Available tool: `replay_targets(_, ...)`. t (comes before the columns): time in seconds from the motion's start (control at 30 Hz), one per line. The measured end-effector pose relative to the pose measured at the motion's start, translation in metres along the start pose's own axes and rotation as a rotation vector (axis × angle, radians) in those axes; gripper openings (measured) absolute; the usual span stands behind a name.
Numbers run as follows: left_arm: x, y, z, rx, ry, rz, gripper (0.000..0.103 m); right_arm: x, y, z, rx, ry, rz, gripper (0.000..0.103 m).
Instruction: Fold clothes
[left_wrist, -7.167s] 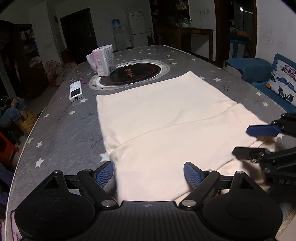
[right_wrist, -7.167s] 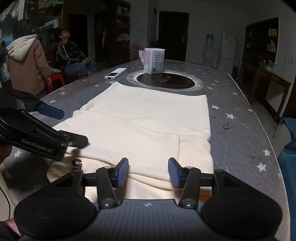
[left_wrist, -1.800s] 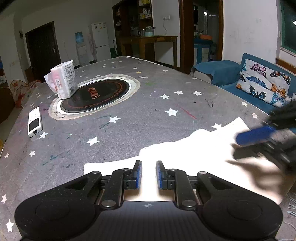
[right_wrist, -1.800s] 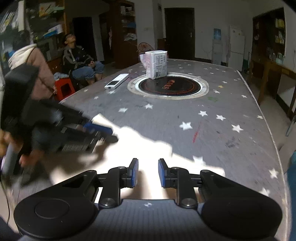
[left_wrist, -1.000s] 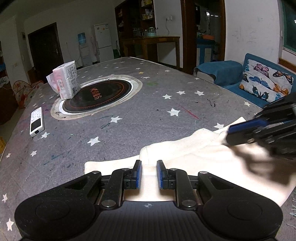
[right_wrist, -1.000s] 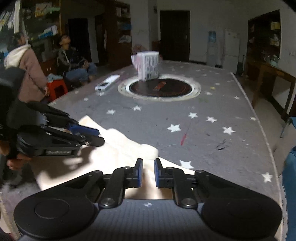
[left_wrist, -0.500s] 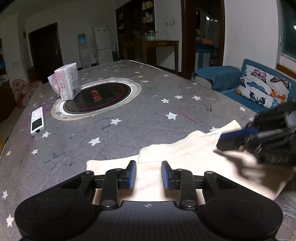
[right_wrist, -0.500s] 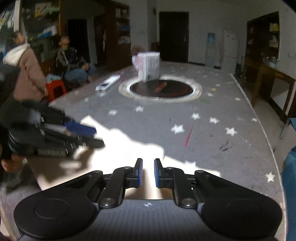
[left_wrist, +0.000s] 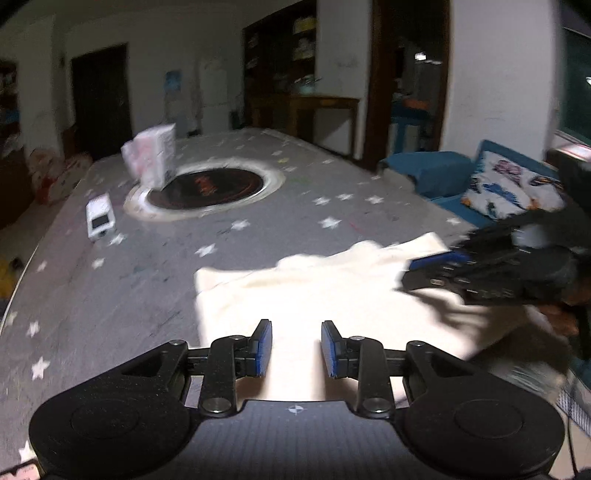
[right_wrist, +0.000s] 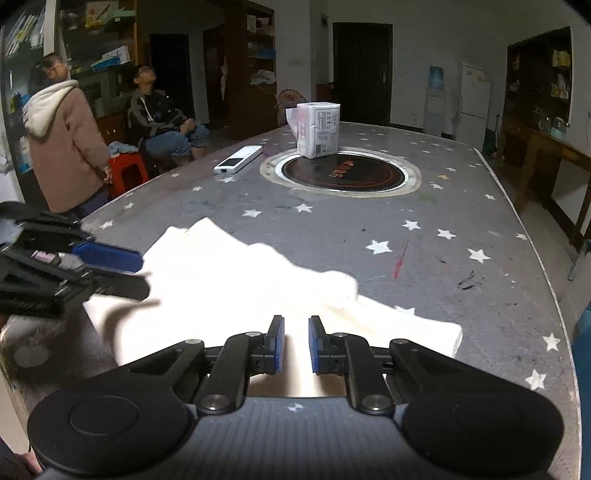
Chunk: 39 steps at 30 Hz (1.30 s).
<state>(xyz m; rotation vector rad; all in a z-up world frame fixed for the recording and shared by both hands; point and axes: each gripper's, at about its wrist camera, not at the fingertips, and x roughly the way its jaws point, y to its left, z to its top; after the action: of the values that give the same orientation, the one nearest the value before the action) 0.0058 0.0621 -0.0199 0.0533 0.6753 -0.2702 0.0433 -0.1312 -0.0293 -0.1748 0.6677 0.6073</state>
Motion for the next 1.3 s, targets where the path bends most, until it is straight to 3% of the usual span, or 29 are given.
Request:
replay_targets(0.1,0.013,0.016,0.003,-0.067,0.037,0.004,0.030,0.002,0.001,-0.004,0.006,0.011,-0.002,0.013)
replay_targets(0.4,0.039,0.022,0.029,-0.116,0.032,-0.048,0.030,0.004,-0.004,-0.006,0.039,0.011,-0.018,0.015)
replay_targets(0.63,0.067,0.026,0.037,-0.141,0.041,-0.012,0.032,0.008,-0.009,-0.007,0.053,0.013,-0.015,0.019)
replay_targets(0.83,0.039,0.027,0.030,-0.125,0.011,0.027,0.033,-0.004,-0.006,-0.005,0.023,-0.002,-0.016,0.019)
replay_targets(0.9,0.025,0.026,0.026,-0.115,-0.005,0.048,0.044,-0.013,-0.002,-0.006,0.000,-0.011,-0.001,0.019)
replay_targets(0.97,0.012,0.026,0.022,-0.105,-0.020,0.068,0.046,-0.024,0.005,-0.008,-0.027,-0.019,0.025,0.019)
replay_targets(1.17,-0.013,0.020,-0.002,-0.086,-0.002,0.117,0.050,-0.029,0.031,-0.022,-0.118,-0.010,0.075,0.019)
replay_targets(1.3,-0.015,0.017,-0.013,-0.081,0.028,0.120,0.052,-0.025,0.039,-0.029,-0.147,0.002,0.062,0.019)
